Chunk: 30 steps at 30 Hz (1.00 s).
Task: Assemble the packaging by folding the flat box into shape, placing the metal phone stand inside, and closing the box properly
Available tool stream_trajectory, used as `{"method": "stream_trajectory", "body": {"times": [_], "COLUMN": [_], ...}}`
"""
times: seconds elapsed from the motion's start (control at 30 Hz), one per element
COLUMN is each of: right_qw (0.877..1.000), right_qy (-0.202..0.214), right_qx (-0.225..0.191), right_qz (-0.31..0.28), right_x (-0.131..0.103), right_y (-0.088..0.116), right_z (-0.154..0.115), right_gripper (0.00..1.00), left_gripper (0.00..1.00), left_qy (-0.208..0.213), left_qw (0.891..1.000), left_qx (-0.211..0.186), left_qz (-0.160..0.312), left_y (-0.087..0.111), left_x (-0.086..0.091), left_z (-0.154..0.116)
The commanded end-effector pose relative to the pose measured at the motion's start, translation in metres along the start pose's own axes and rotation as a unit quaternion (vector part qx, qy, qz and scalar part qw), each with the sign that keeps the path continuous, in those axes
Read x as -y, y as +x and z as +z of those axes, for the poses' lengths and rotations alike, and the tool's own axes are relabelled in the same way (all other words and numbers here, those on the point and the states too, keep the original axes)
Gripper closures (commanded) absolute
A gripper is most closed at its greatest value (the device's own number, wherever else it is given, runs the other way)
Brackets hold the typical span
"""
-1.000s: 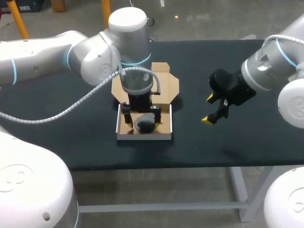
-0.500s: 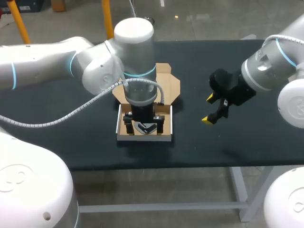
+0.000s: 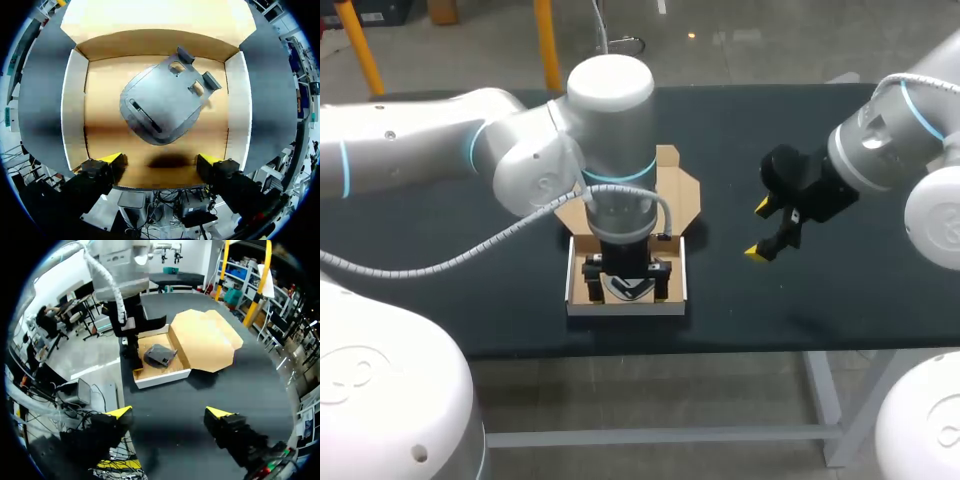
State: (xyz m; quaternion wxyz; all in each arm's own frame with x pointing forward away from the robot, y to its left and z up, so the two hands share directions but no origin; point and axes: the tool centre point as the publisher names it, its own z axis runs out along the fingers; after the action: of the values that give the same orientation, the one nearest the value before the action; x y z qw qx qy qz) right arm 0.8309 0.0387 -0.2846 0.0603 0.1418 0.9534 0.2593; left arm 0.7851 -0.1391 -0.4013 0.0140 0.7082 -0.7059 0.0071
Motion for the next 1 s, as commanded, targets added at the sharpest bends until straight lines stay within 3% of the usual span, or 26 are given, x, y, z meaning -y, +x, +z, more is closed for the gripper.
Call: {"method": "stream_trajectory", "body": {"times": [0.03, 0.53, 0.7, 1.0], "right_qw": [1.000, 1.000, 1.000, 1.000], "right_qy": [-0.002, -0.002, -0.002, -0.002], "right_qx": [-0.003, -0.003, -0.003, -0.003], "right_qz": [-0.001, -0.001, -0.001, -0.001], "right_x": [0.001, 0.001, 0.001, 0.001], "right_y": [0.000, 0.000, 0.000, 0.000], "right_z": [-0.002, -0.002, -0.002, -0.002], "right_gripper": [0.00, 0.00, 0.00, 0.00], "left_gripper": [0.00, 0.00, 0.00, 0.00], "left_qy": [0.008, 0.009, 0.037, 0.091], "left_qw": [1.000, 1.000, 0.999, 0.990], "left_qx": [0.003, -0.001, -0.019, -0.084], "left_qz": [-0.002, -0.017, -0.018, 0.066], "left_y": [0.000, 0.001, -0.004, -0.023], "left_x": [-0.009, -0.011, -0.006, 0.001], "left_z": [-0.002, -0.009, -0.027, -0.072]}}
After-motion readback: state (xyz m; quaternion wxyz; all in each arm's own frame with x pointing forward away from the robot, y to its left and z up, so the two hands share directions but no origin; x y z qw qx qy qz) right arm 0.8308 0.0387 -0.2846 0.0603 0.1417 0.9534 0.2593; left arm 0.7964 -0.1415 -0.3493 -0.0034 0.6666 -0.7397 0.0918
